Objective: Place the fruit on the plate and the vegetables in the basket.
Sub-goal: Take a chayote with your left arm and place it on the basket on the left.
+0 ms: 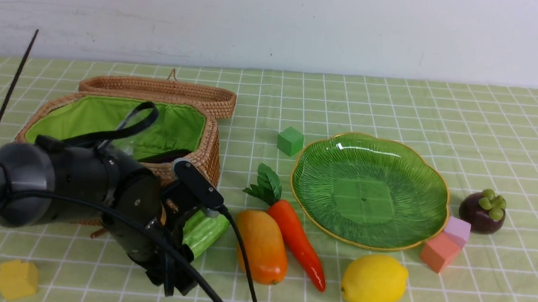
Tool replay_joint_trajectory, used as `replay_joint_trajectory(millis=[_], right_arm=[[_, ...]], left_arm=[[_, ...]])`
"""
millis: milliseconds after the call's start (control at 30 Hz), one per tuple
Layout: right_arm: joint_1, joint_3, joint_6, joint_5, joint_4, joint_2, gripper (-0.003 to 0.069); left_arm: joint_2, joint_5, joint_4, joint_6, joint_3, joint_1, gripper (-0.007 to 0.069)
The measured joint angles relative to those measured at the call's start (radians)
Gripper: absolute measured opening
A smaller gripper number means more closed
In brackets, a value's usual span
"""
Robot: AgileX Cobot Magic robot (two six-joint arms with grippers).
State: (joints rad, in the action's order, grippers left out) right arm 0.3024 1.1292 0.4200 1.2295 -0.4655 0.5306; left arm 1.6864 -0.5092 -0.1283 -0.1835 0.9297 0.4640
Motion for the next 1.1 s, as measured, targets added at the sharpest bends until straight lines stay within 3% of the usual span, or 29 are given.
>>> replay_joint_trajectory(millis=[133, 333, 567, 800, 1100], right_arm=[[0.000, 0.000, 0.000, 0.000, 0.000, 0.000, 0.0110], [0.000, 0.000, 0.000, -0.007, 0.000, 0.000, 0.0113], [0.000, 0.000, 0.000, -0.131, 0.000, 0.000, 0.0117], [0.000, 0.000, 0.000, -0.299, 0.000, 0.000, 0.0119], [0.000, 0.000, -0.001, -0.342, -0.001, 0.000, 0.0125]], left_arm=[[-0.078, -0.063, 0.048, -0.026, 0.000, 0.000, 0.0358], [-0.199, -0.185, 0.233, -0.227, 0.000, 0.000, 0.0358], [-0.350, -0.193, 0.349, -0.310, 0.004, 0.000, 0.0358], [-0.431, -0.034, 0.227, -0.308, 0.092, -0.030, 0.0358], [-0.282, 0.051, 0.014, -0.276, 0.209, -0.251, 0.0358]])
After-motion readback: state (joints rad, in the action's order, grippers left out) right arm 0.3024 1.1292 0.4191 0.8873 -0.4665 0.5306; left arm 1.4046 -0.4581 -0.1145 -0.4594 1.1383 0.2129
